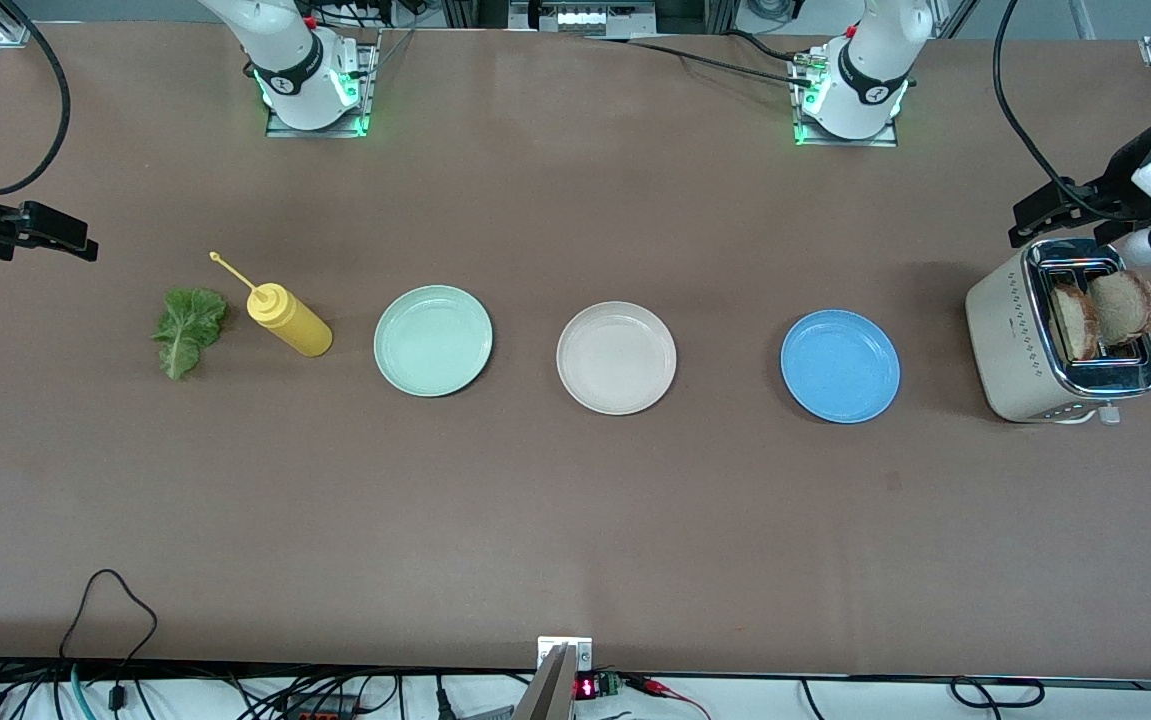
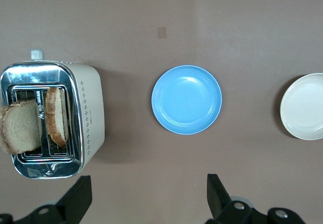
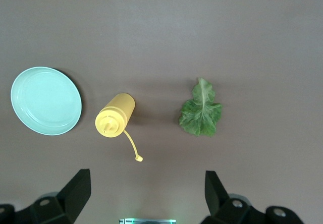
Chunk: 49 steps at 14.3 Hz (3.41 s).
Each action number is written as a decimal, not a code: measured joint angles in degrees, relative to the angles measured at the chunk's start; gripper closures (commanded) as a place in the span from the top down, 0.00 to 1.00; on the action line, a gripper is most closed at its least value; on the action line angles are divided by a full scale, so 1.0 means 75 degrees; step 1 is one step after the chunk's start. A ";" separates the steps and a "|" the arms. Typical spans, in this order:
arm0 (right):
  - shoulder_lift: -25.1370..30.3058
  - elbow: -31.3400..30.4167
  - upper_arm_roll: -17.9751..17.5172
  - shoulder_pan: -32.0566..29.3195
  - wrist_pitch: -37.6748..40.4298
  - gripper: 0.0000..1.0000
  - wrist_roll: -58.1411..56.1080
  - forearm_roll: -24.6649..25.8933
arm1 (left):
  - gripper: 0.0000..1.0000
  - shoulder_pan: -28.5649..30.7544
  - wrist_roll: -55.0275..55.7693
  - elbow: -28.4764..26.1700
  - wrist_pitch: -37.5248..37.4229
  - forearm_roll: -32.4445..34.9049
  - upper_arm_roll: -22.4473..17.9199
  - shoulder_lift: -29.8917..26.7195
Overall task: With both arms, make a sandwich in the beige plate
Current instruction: 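Reach the left gripper down to the bread slice in the toaster, then grasp the bread slice with the left gripper and lift it out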
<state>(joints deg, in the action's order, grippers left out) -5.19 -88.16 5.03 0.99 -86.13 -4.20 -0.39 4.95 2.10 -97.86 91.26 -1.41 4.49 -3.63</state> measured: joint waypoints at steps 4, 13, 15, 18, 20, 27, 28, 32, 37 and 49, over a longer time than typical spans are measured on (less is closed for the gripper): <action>0.0000 0.0005 0.0000 0.0015 0.0000 1.00 0.0002 -0.0003 | 1.00 0.0000 -0.0012 -0.0036 -0.0002 0.0000 0.0000 0.0000; -0.0034 0.0005 0.0002 0.0013 -0.0007 1.00 0.0018 -0.0003 | 1.00 0.1639 -0.1566 -0.0055 0.0499 0.0081 -0.0126 0.1634; -0.0035 0.0005 0.0003 0.0011 -0.0007 1.00 0.0021 -0.0003 | 1.00 0.1858 -0.1591 0.0030 0.0780 0.0107 -0.0137 0.2176; -0.0050 0.0005 0.0010 -0.0002 -0.0006 1.00 0.0033 -0.0003 | 1.00 0.2020 -0.1591 0.0080 0.0861 0.0454 -0.0139 0.2630; -0.0072 0.0005 0.0023 -0.0003 -0.0004 1.00 0.0036 -0.0003 | 1.00 0.2037 -0.1588 0.0081 0.0856 0.0622 -0.0138 0.2739; -0.0127 0.0005 0.0033 -0.0004 -0.0003 1.00 0.0039 -0.0003 | 0.90 0.2142 -0.1589 -0.0074 0.0678 0.0662 -0.0139 0.2845; -0.0135 0.0005 0.0033 -0.0002 -0.0003 1.00 0.0039 -0.0003 | 0.85 0.2160 -0.1588 -0.0090 0.0661 0.0663 -0.0139 0.2847; -0.0138 0.0005 0.0033 0.0001 -0.0003 1.00 0.0039 -0.0003 | 0.68 0.2204 -0.1580 -0.0168 0.0653 0.0663 -0.0139 0.2925; -0.0158 0.0005 0.0034 -0.0004 -0.0004 1.00 0.0041 -0.0003 | 0.09 0.2341 -0.1580 -0.0157 0.0665 0.0663 -0.0140 0.3066; -0.0163 0.0005 0.0062 -0.0024 0.0002 1.00 0.0049 -0.0003 | 0.01 0.2316 -0.2405 0.2424 -0.1770 0.0656 0.0449 0.2603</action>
<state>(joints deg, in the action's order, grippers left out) -6.41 -88.12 5.50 0.81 -86.12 -3.83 -0.41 22.32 -15.94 -79.68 77.99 3.51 7.85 15.89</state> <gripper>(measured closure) 0.000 0.907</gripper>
